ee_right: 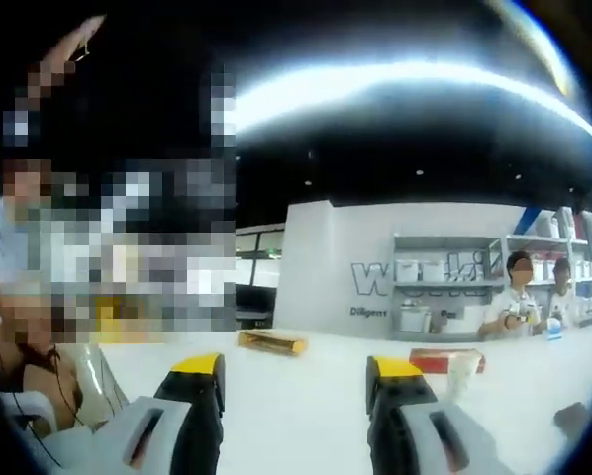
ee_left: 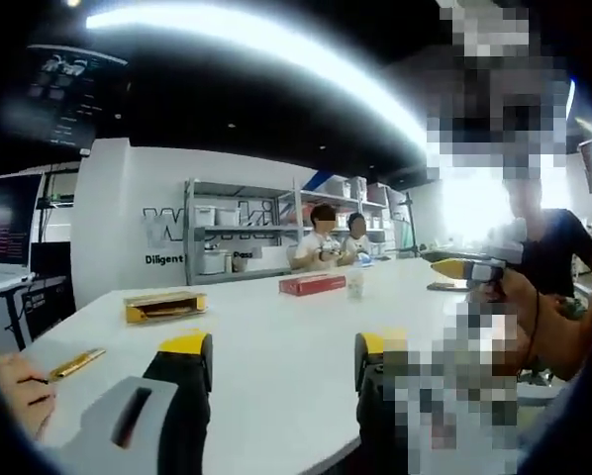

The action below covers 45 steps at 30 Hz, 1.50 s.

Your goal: Tear open the coffee pouch, take out the coffee, and pour the coffee from the pouch into the cup

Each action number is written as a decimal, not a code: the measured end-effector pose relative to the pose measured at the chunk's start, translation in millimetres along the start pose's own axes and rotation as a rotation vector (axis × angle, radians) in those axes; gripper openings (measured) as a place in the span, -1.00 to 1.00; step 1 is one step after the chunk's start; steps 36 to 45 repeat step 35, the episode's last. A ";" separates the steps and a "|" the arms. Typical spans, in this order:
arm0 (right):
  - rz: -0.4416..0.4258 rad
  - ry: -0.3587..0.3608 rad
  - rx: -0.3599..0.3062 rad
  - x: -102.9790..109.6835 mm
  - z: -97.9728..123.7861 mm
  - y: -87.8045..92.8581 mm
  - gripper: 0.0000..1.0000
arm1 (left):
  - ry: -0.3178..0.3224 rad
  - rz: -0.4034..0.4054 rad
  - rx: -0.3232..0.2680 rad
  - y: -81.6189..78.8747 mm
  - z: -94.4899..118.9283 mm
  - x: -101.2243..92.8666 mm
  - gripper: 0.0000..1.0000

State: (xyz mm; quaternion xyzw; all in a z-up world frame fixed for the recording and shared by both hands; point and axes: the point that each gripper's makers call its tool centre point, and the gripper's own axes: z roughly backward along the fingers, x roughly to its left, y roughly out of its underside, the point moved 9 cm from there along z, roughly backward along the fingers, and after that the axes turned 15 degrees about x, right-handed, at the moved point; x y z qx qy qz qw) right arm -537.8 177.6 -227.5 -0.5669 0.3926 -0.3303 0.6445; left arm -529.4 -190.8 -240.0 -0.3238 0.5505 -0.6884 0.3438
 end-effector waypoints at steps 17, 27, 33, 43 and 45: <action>-0.007 -0.030 0.012 17.8 10.3 11.8 0.15 | 0.039 0.067 0.015 28.8 8.7 -21.4 0.21; 0.009 -0.009 -0.003 16.8 17.0 10.3 0.14 | 0.037 0.037 0.001 25.0 11.8 -27.9 0.21; 0.013 -0.004 0.000 15.4 16.7 11.0 0.14 | 0.049 0.040 0.004 26.0 10.0 -29.7 0.21; 0.013 -0.004 0.000 15.4 16.7 11.0 0.14 | 0.049 0.040 0.004 26.0 10.0 -29.7 0.21; 0.013 -0.004 0.000 15.4 16.7 11.0 0.14 | 0.049 0.040 0.004 26.0 10.0 -29.7 0.21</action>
